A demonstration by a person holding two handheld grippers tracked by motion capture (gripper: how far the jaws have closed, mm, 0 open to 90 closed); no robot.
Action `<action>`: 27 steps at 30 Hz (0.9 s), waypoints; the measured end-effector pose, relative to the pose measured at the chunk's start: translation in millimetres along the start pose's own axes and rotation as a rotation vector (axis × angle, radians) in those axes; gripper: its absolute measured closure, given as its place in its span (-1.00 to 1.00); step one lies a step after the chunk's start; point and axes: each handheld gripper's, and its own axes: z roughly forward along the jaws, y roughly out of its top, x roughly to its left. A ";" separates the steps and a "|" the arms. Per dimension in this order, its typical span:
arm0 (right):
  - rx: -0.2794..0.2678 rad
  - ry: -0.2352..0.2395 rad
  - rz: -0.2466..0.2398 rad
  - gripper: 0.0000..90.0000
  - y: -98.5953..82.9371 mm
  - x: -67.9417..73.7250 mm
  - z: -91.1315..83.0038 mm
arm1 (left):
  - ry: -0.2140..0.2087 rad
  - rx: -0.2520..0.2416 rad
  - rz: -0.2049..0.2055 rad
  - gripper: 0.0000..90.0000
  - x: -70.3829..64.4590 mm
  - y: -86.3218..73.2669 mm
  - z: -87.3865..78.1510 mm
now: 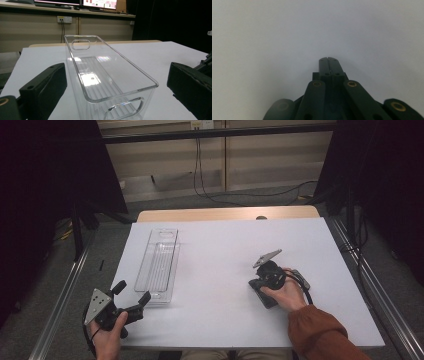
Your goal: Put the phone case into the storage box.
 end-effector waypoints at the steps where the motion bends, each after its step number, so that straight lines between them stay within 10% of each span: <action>1: 0.001 0.004 0.002 1.00 -2.2 0.5 -1.5 | 0.001 0.000 0.000 -0.94 -0.1 0.0 -0.1; 27: 0.025 0.037 -0.008 1.00 -29.8 14.1 -22.5 | 0.003 0.000 -0.001 -0.94 -0.4 0.1 0.0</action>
